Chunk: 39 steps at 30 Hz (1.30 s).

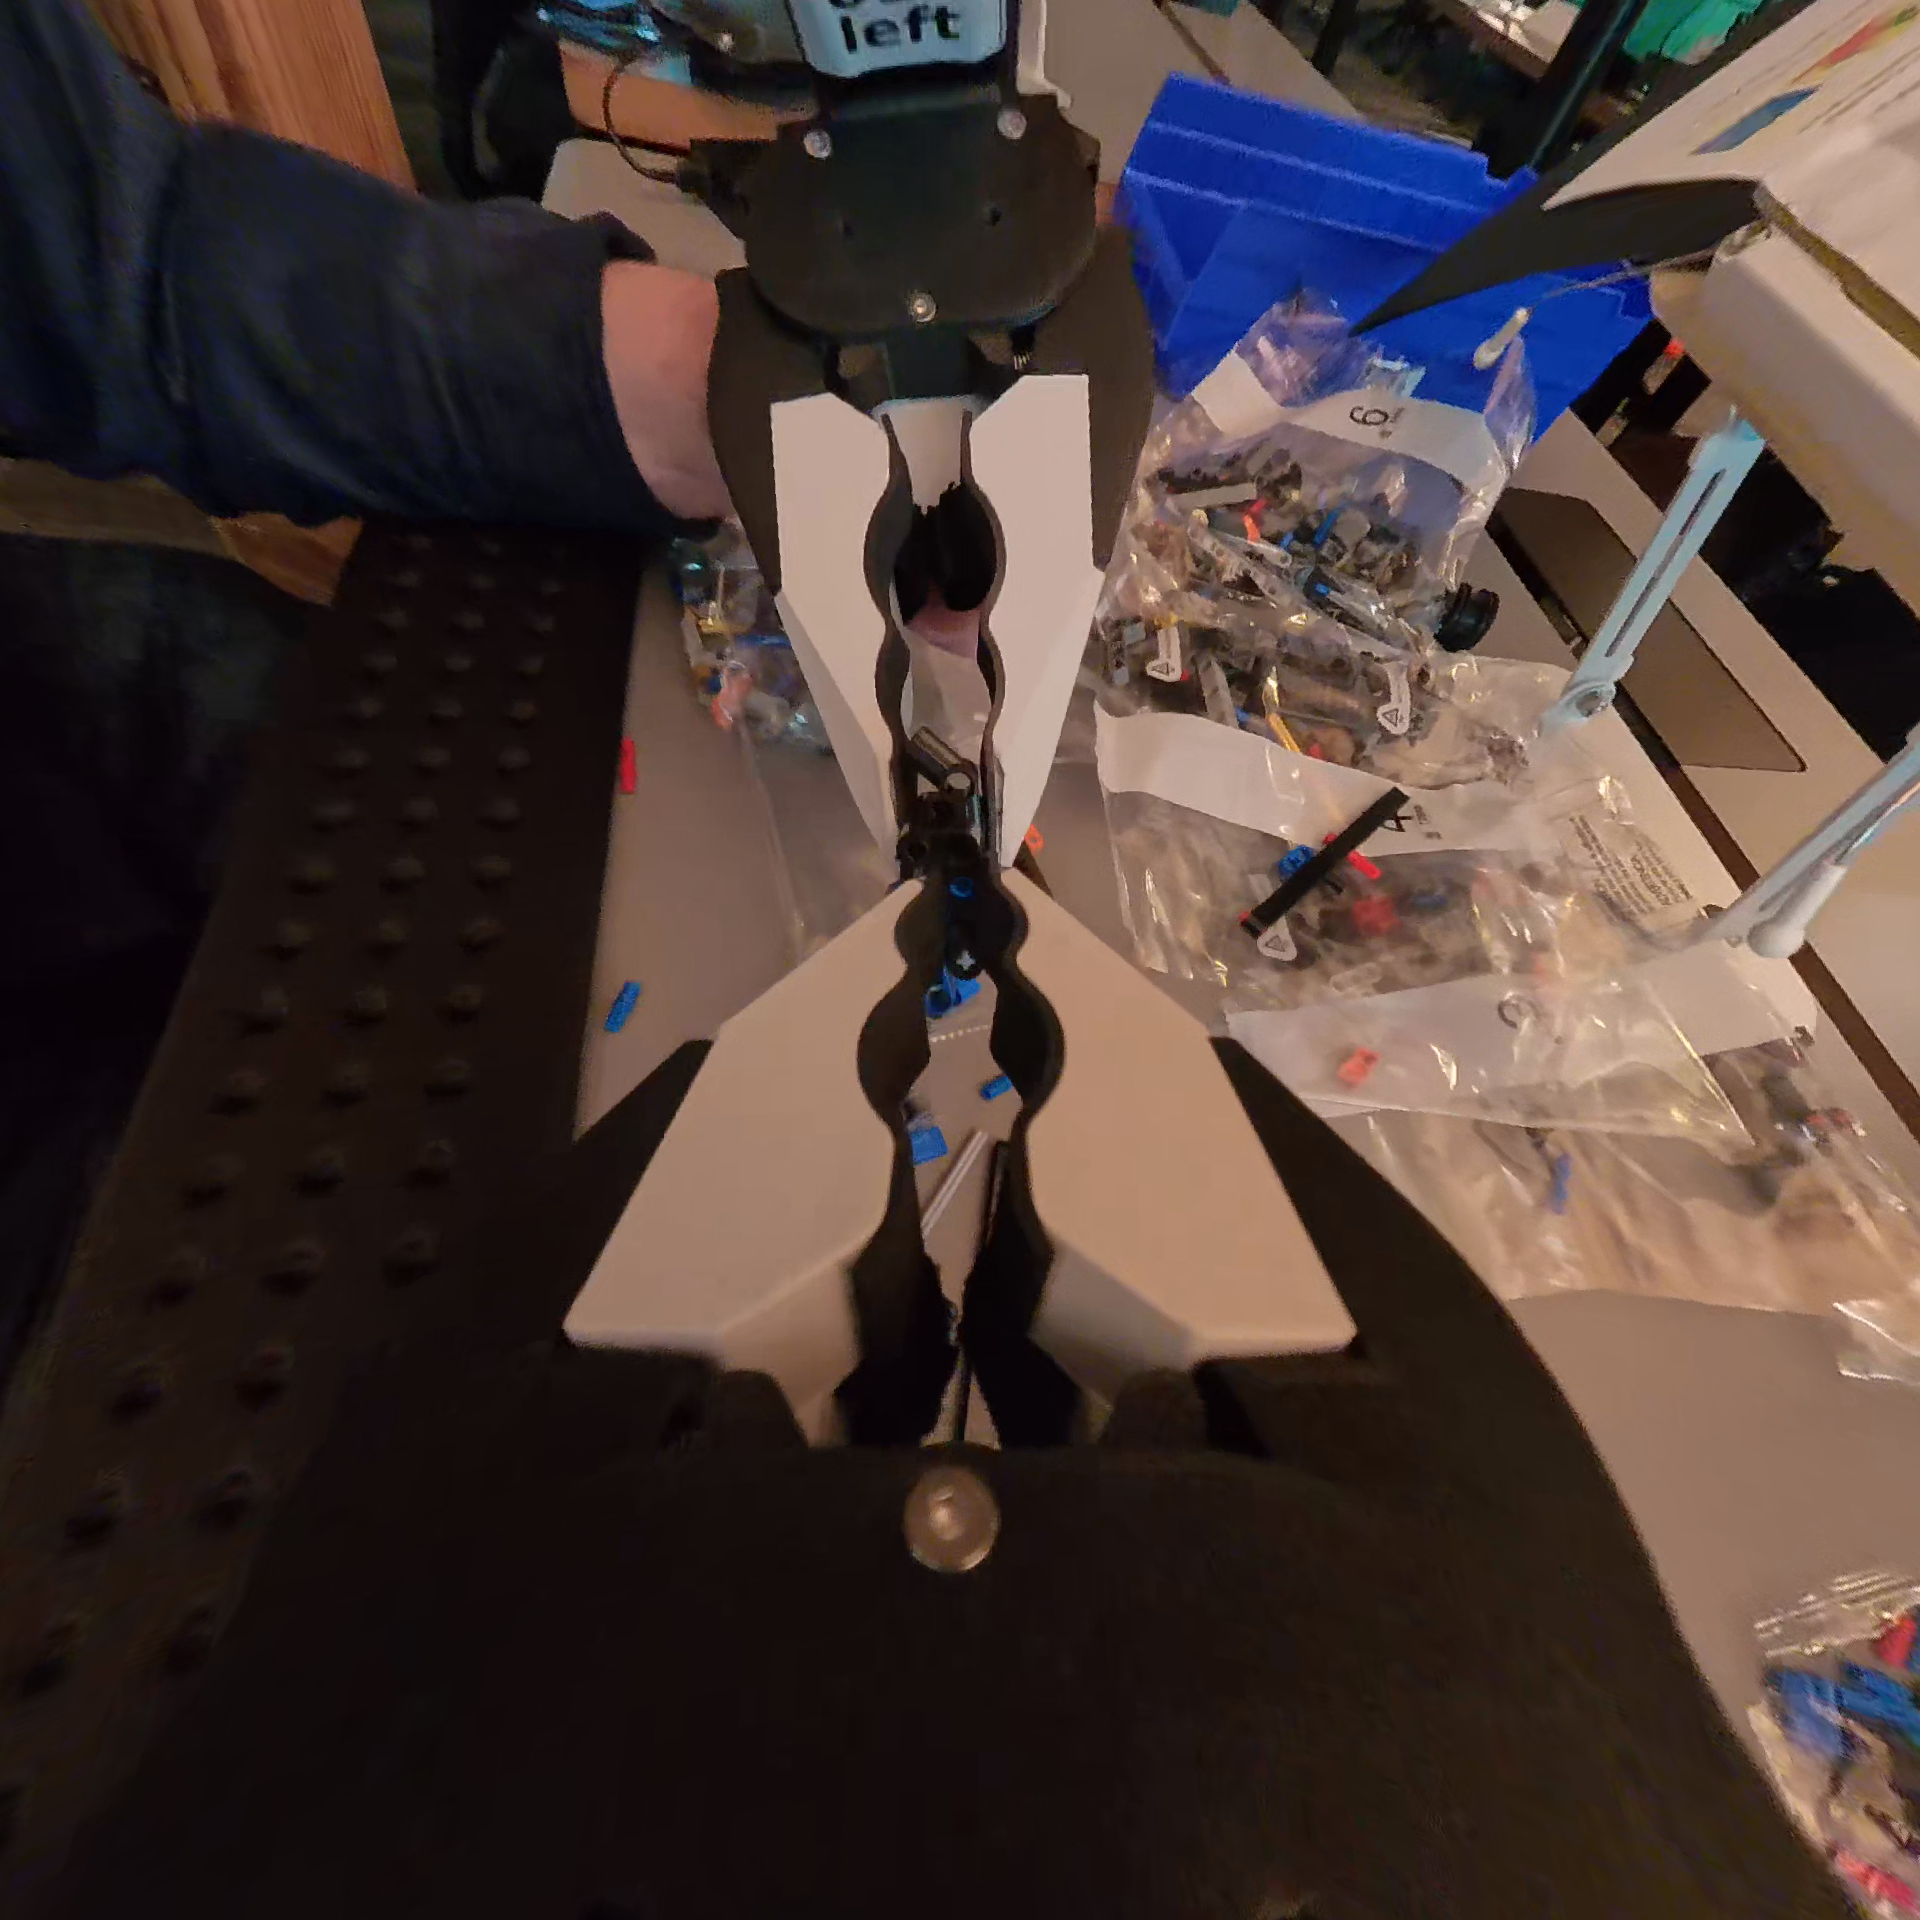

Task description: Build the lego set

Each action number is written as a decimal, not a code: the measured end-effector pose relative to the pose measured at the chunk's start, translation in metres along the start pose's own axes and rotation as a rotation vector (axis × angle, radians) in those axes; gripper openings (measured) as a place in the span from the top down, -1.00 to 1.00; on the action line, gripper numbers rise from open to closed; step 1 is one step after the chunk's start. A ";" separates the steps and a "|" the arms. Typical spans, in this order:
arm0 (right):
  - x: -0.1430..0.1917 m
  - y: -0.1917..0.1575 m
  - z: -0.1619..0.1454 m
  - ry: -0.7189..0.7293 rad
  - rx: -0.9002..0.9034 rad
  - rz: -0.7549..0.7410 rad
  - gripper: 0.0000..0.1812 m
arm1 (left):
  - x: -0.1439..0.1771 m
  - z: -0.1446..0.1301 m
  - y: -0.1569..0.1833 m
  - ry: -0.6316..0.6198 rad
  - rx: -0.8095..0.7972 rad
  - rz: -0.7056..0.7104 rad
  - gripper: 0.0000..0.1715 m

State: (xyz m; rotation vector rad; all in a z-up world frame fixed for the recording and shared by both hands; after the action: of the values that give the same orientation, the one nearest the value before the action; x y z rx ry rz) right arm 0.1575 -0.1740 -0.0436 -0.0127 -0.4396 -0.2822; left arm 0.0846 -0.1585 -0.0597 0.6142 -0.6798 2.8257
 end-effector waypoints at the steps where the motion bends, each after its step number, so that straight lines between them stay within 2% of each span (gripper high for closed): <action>1: 0.007 0.003 0.003 0.017 -0.001 0.002 1.00 | 0.003 -0.001 -0.001 -0.015 -0.005 0.008 0.83; 2: 0.025 0.007 0.010 0.104 -0.039 -0.008 1.00 | 0.011 -0.021 -0.009 -0.135 -0.015 0.065 0.83; 3: 0.048 0.017 0.014 0.221 -0.087 -0.011 1.00 | 0.024 -0.033 -0.014 -0.120 0.044 0.088 0.82; 4: 0.056 0.022 0.008 0.235 -0.106 -0.016 1.00 | 0.040 -0.018 -0.019 0.046 0.127 0.090 0.84; 5: 0.048 0.021 0.003 0.159 -0.092 -0.030 1.00 | 0.049 -0.002 -0.022 0.104 0.107 0.113 0.83; 6: 0.037 0.017 0.001 0.118 -0.082 -0.011 1.00 | 0.046 0.000 -0.024 0.060 0.054 0.139 0.83; 9: 0.015 0.016 -0.006 0.052 -0.063 -0.009 1.00 | 0.018 -0.018 -0.010 -0.013 0.097 0.003 0.82; 11: 0.008 0.011 0.001 0.102 -0.048 0.004 1.00 | 0.010 -0.014 -0.005 -0.009 0.081 -0.014 0.82; 14: -0.011 0.013 -0.010 -0.025 -0.011 -0.047 0.95 | 0.001 -0.010 -0.005 -0.023 0.064 -0.021 0.82; 18: -0.008 0.015 -0.009 -0.002 -0.031 -0.036 0.92 | 0.001 -0.009 -0.004 -0.003 0.062 -0.014 0.82; 19: -0.007 0.012 -0.007 -0.001 -0.029 -0.023 0.83 | 0.000 -0.010 -0.005 -0.016 0.056 -0.004 0.82; 23: -0.003 0.015 -0.011 -0.022 -0.056 -0.018 0.75 | -0.003 -0.010 -0.004 -0.006 0.067 -0.026 0.82; 28: -0.013 0.011 -0.011 -0.052 -0.033 -0.029 0.96 | -0.005 -0.010 -0.003 -0.015 0.063 -0.029 0.82; 39: -0.002 0.008 -0.001 0.003 -0.031 -0.014 0.96 | 0.005 0.001 -0.001 0.042 0.027 -0.025 0.82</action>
State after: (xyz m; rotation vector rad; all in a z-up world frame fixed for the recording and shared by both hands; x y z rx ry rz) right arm 0.1581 -0.1658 -0.0450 -0.0394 -0.4327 -0.3025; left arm 0.0810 -0.1579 -0.0568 0.5615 -0.6237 2.8205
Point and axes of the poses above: each gripper's, where its closed fingertips meet, x back along the fingers, z out of its top, y = z × x across the jaws, the point moved 4 cm from there along x, back along the fingers, and after that the axes turned 9 degrees about -x, right-handed, at the moved point
